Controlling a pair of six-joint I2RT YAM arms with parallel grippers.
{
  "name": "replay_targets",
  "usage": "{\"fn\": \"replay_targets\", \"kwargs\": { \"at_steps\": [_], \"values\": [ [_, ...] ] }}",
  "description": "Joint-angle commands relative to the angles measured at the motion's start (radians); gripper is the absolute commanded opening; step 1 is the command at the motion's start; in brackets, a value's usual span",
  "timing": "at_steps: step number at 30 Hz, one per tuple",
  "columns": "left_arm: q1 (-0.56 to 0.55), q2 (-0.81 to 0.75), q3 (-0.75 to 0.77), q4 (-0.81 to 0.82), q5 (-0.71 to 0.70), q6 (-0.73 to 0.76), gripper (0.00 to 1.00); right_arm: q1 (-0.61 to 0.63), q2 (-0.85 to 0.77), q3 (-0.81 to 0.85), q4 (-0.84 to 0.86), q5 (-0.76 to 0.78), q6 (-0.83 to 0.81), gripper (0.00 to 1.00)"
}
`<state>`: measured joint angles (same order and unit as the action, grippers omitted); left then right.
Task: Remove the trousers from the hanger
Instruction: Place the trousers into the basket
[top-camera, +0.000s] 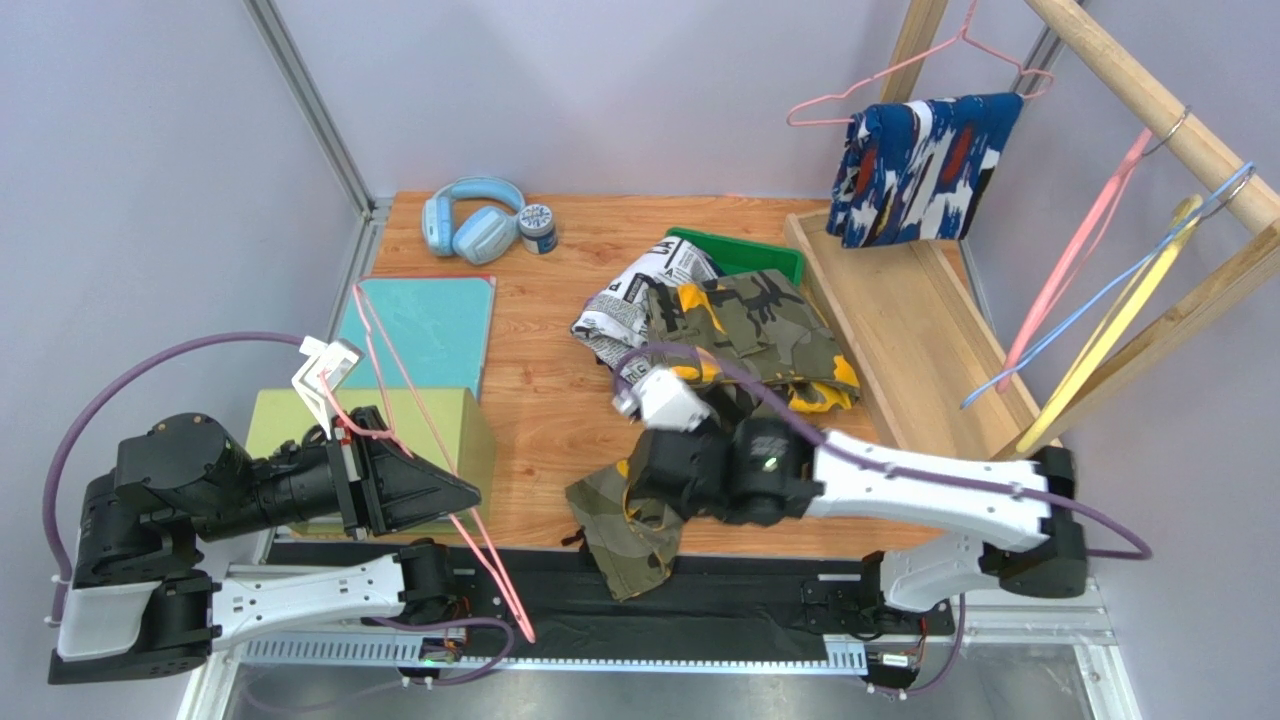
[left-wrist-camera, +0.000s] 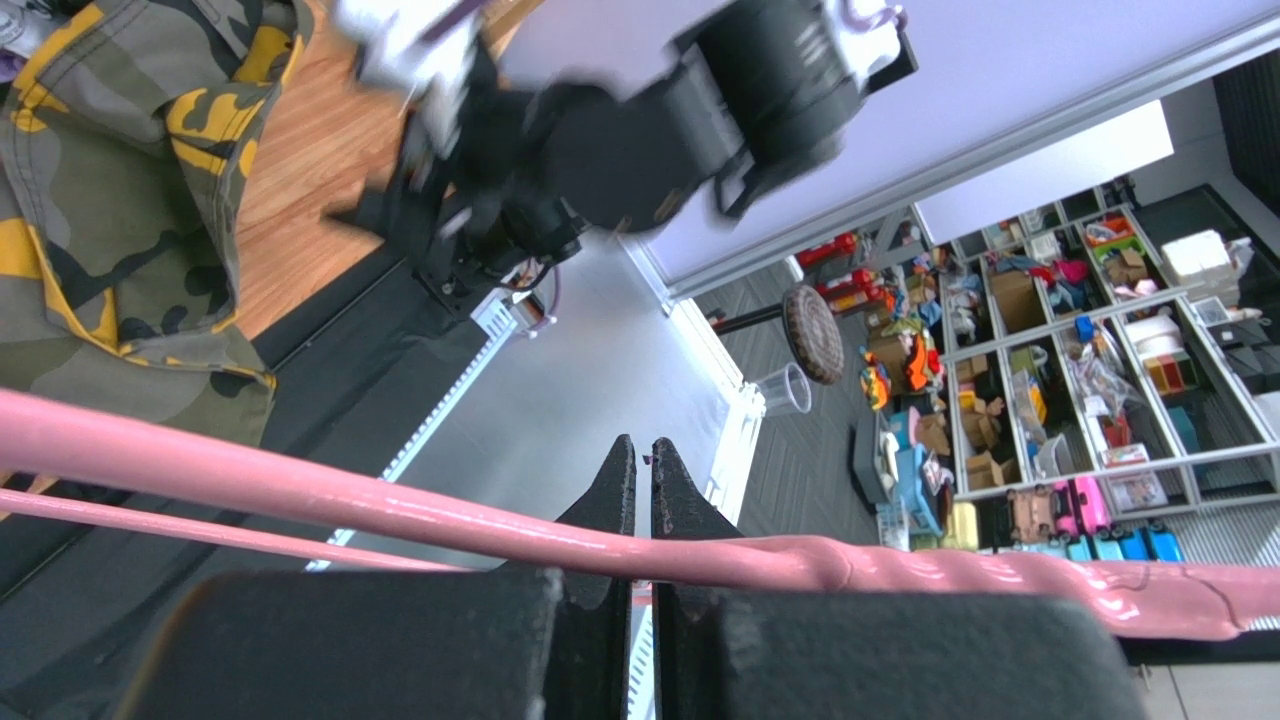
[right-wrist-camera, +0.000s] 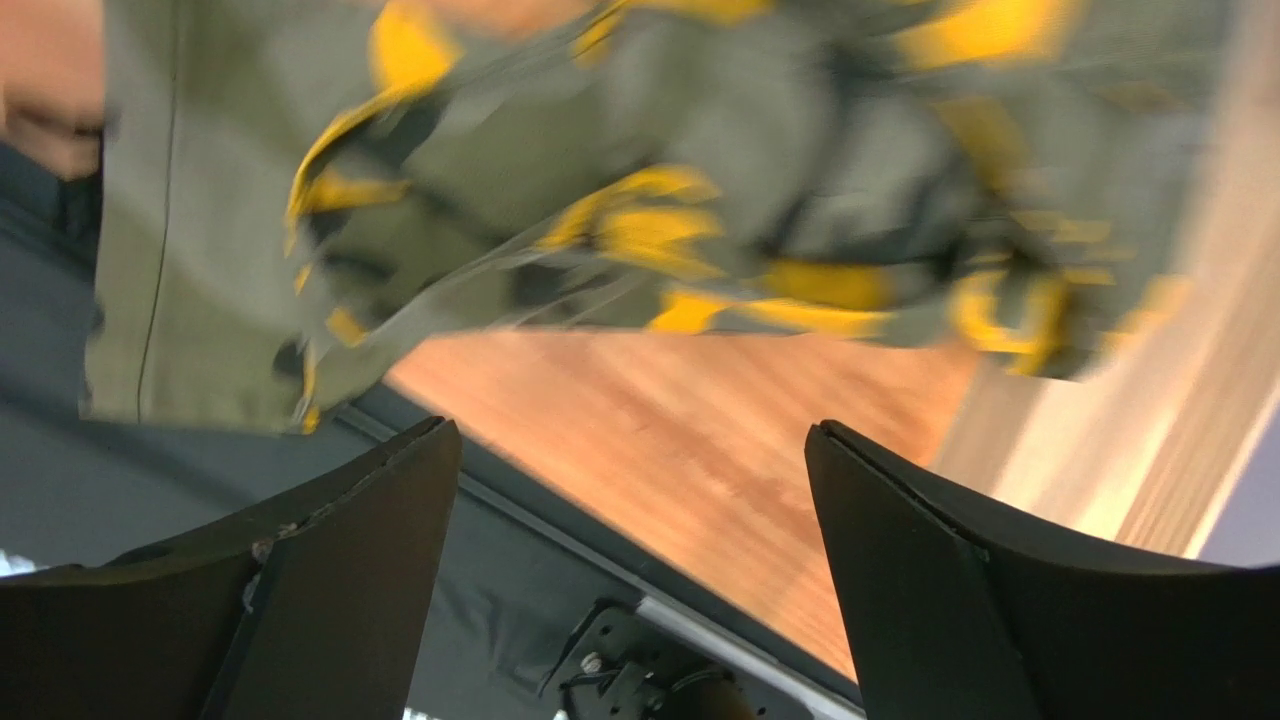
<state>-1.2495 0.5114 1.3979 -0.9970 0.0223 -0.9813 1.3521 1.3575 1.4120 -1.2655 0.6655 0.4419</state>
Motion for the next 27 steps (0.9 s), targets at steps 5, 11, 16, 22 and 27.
{"fn": "replay_targets", "kwargs": {
  "at_steps": [5, 11, 16, 22, 27],
  "values": [
    [-0.002, 0.003, 0.01, 0.049, 0.008, 0.009, 0.0, 0.153, 0.216, -0.197, 0.44, -0.171, 0.043, 0.93],
    [-0.002, -0.014, 0.01, 0.046, 0.01, -0.005, 0.0, 0.15, 0.385, -0.263, 0.601, -0.147, 0.053, 0.96],
    [-0.002, -0.022, 0.007, 0.043, 0.007, -0.005, 0.0, 0.117, 0.436, -0.341, 0.745, -0.223, 0.072, 0.93],
    [-0.002, -0.027, 0.013, 0.037, 0.005, -0.007, 0.0, 0.107, 0.439, -0.403, 0.807, -0.265, 0.086, 0.49],
    [-0.002, -0.021, 0.013, 0.038, 0.002, -0.003, 0.0, 0.104, 0.437, -0.348, 0.7, -0.115, 0.037, 0.0]
  ]
}}
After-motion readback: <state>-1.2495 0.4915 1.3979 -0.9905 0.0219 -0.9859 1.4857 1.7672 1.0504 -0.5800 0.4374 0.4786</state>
